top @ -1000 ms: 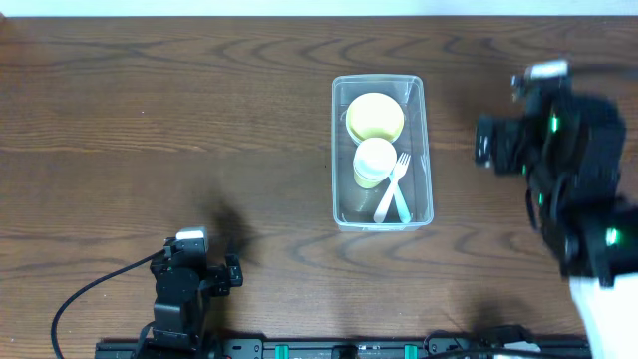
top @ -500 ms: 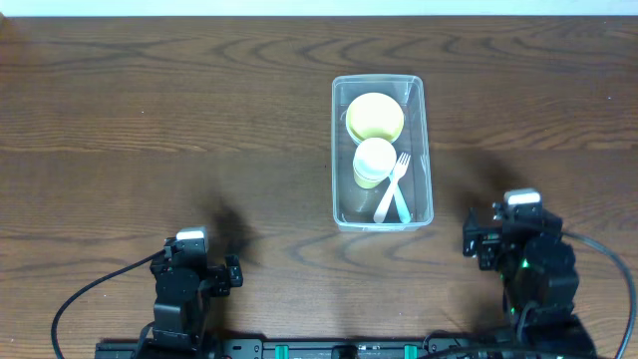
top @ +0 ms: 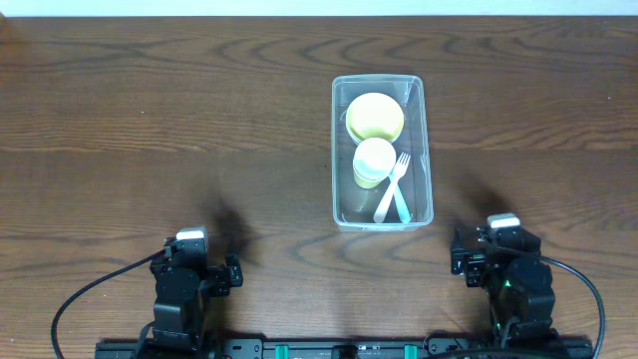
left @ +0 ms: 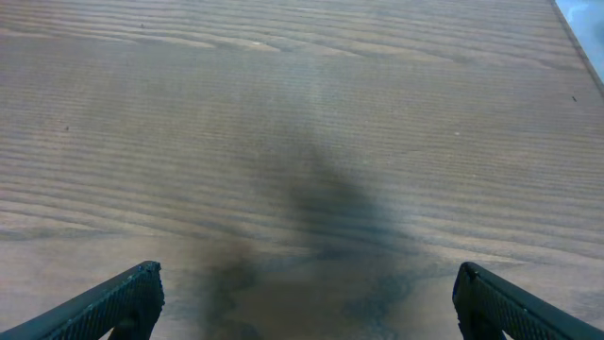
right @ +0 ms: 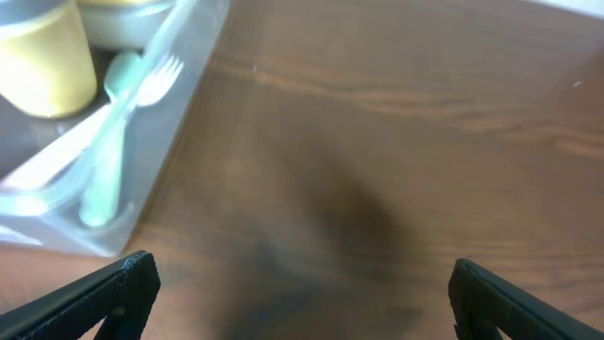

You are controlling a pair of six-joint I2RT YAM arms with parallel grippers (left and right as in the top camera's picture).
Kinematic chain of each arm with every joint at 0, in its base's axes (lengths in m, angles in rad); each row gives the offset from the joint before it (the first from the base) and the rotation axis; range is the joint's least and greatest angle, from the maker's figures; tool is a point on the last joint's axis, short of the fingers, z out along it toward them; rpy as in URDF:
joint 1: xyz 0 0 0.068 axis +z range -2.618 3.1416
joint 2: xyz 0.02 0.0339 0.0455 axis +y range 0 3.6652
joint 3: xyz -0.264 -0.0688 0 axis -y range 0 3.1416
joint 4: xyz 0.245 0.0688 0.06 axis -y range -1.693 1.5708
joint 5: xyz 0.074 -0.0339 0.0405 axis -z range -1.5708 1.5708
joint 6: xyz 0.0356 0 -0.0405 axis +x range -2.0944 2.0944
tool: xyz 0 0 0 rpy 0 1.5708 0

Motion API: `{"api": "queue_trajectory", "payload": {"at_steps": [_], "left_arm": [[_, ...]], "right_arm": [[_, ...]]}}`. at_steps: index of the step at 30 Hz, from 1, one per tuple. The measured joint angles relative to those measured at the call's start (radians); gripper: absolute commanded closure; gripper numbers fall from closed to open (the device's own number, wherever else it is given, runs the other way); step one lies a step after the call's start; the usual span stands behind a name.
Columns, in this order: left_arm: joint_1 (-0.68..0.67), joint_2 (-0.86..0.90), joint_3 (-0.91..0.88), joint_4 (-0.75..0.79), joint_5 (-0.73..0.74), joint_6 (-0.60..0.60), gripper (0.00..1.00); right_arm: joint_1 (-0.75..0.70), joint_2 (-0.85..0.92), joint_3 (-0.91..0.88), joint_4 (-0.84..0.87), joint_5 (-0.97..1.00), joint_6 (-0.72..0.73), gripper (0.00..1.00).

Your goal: Pack container

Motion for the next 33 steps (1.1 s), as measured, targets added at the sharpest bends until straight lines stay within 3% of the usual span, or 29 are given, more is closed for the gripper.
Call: {"api": "queue_trajectory", "payload": {"at_steps": [33], "left_arm": [[0.0,0.0,0.0,0.0,0.0,0.0,0.02]], "right_arm": [[0.0,-0.005,-0.043,0.042,-0.005,0.0,0.01]]}}
